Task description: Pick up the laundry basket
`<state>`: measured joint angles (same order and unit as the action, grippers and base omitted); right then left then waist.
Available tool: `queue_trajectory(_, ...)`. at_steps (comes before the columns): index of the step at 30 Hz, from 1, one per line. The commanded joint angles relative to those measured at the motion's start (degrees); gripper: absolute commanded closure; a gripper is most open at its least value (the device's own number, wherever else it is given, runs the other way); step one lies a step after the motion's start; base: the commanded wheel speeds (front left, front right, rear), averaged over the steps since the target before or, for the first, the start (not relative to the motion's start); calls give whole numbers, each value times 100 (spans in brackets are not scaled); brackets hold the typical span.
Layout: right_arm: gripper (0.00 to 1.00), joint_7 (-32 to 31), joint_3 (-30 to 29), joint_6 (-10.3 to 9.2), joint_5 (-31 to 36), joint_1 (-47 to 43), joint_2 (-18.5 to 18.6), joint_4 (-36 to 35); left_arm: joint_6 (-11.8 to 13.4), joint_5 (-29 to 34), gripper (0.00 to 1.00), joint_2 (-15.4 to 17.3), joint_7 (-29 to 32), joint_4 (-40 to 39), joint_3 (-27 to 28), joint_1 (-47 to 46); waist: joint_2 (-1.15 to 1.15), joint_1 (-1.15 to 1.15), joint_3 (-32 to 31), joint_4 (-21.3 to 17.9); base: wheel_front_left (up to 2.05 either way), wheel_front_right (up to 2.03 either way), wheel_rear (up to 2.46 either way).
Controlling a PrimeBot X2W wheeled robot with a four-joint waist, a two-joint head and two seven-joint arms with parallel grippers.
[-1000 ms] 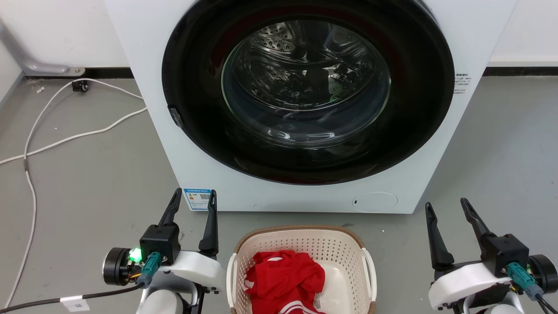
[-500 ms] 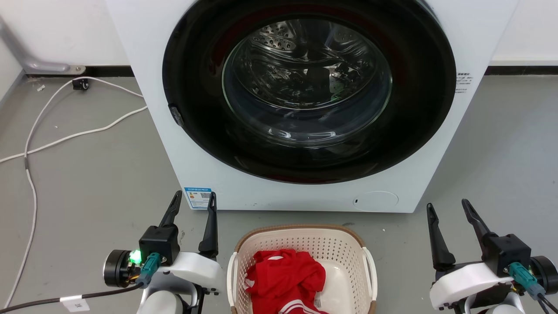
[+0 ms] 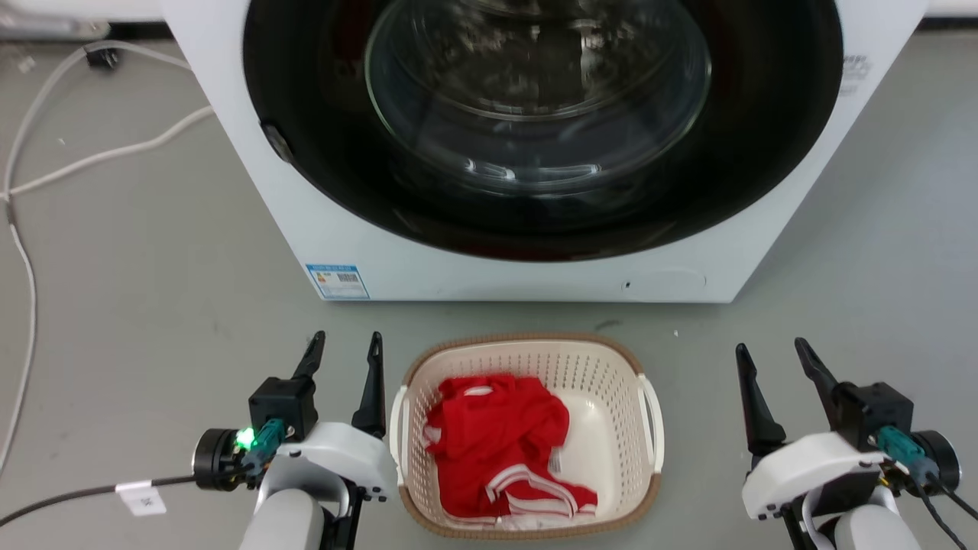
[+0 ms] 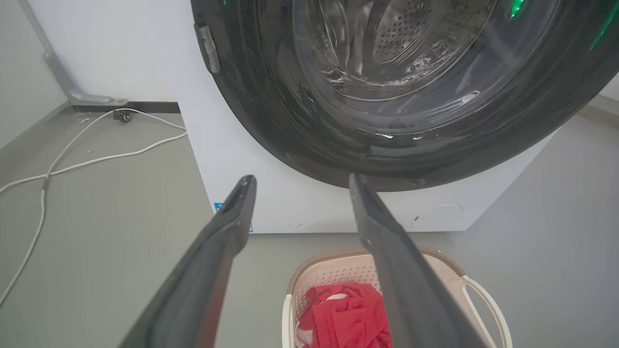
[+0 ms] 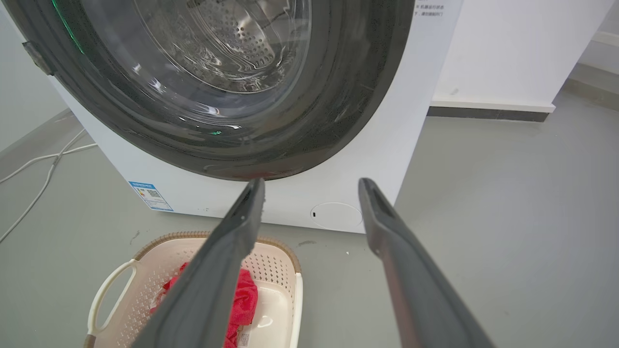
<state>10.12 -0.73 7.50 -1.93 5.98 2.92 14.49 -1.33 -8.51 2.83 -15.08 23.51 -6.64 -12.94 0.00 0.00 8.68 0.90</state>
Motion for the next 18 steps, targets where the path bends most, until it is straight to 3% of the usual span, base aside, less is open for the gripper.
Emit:
queue_trajectory(1,0,-32,20,-2,-69,142,-7,106,-14,-42,0,9,-14,122,-15,-123,0,0,357,-59,0,0,0)
queue_trajectory(18,0,-306,357,-2,-665,1691,-5,2210,-415,-573,0,110,205,2985,102,-1851,0,0,2020,-269,0,0,0)
